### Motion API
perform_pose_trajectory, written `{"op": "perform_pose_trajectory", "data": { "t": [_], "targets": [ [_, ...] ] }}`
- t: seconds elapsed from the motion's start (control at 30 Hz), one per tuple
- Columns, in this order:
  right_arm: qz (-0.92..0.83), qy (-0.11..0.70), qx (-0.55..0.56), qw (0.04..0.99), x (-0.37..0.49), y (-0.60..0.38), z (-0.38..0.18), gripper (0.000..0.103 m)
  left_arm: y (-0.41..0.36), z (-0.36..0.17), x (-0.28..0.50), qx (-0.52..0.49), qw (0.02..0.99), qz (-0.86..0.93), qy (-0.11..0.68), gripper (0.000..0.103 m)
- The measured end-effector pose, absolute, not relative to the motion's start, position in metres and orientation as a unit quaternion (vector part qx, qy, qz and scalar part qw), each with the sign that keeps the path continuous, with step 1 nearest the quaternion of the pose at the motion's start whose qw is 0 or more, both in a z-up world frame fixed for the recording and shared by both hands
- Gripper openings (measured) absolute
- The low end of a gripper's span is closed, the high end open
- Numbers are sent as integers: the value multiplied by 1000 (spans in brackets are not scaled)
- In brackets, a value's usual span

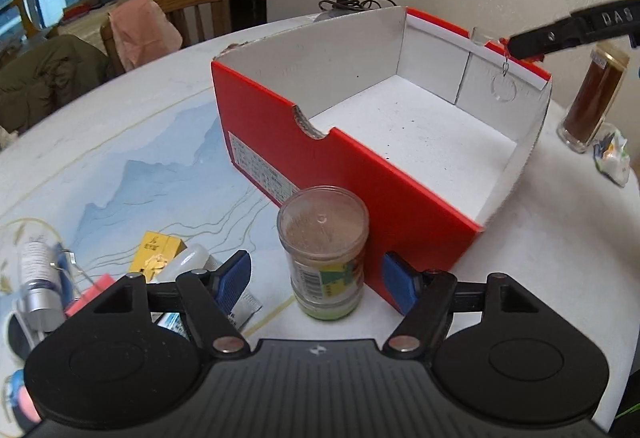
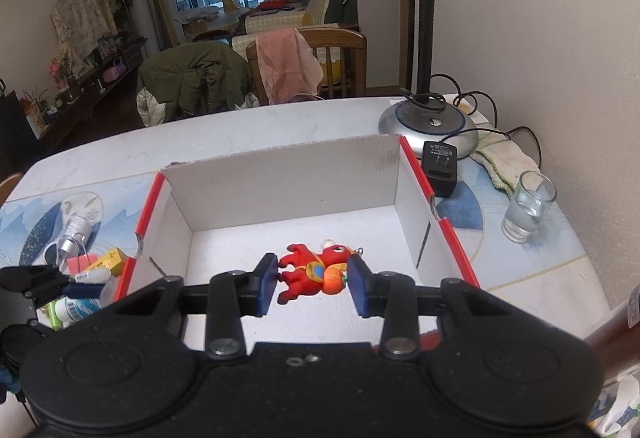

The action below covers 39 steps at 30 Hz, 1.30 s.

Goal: Organize rigid objects
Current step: 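Release the jar with the left tool while the right tool drops the keychain into the box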

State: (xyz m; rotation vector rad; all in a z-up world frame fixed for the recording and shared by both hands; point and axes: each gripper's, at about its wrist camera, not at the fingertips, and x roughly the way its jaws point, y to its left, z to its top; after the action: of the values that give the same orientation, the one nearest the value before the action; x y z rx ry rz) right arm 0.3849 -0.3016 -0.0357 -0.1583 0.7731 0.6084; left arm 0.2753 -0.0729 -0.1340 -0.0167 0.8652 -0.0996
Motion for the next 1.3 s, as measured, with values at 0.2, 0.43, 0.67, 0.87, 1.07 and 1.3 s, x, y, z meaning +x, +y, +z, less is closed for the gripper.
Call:
{"op": "perform_pose_trajectory", "data": {
  "t": [0.2, 0.43, 0.67, 0.87, 1.07, 1.3],
  "targets": [
    [282, 376, -81, 879, 383, -302, -38, 37, -62, -139, 278, -40, 910, -72, 407, 44],
    [279, 377, -84, 879, 385, -302, -40, 37, -62, -120, 274, -61, 913, -66, 397, 41],
    [283, 374, -83, 879, 392, -305, -43, 37, -54, -47, 273, -60, 925, -20, 374, 41],
    [292, 371, -82, 878, 399, -305, -47, 37, -78, -6, 302, -50, 927, -21, 370, 41],
    [291, 374, -88, 876, 409, -305, -54, 37, -117, -22, 349, -42, 913, -45, 403, 41],
    [294, 381, -117, 868, 415, -299, -70, 37, -152, -65, 388, -13, 890, -50, 453, 41]
  ]
}}
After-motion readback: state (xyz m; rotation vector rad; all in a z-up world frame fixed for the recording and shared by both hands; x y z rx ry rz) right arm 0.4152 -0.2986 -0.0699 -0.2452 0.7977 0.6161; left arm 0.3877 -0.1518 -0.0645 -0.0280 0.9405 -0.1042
